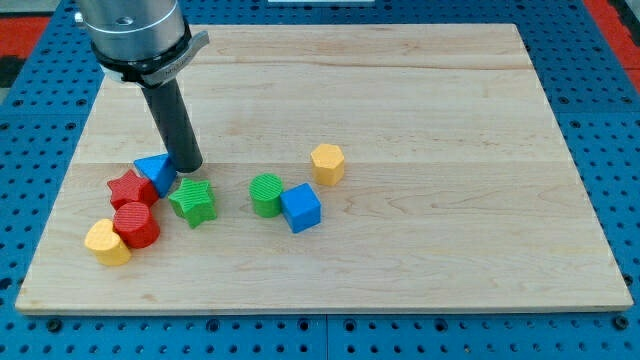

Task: Slide the yellow hexagon closer to green circle

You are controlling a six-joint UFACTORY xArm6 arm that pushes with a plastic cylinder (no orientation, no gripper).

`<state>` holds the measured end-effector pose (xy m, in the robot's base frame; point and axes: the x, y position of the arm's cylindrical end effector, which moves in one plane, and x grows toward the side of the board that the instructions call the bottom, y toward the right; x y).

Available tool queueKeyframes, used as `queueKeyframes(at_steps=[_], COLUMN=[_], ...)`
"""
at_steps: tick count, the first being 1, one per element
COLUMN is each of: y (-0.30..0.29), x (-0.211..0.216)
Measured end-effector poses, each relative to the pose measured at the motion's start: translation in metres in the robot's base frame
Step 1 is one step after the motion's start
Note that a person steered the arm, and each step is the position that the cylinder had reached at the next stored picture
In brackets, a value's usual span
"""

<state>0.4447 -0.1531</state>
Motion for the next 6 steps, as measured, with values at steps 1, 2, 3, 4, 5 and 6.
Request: queueKeyframes(at_steps=[1, 2, 3, 4, 5, 6], y=[0.039, 0.132, 0.228, 0.264, 0.251, 0.216], x=[-0.035, -0.042, -0.049, -0.018, -0.021, -0.010])
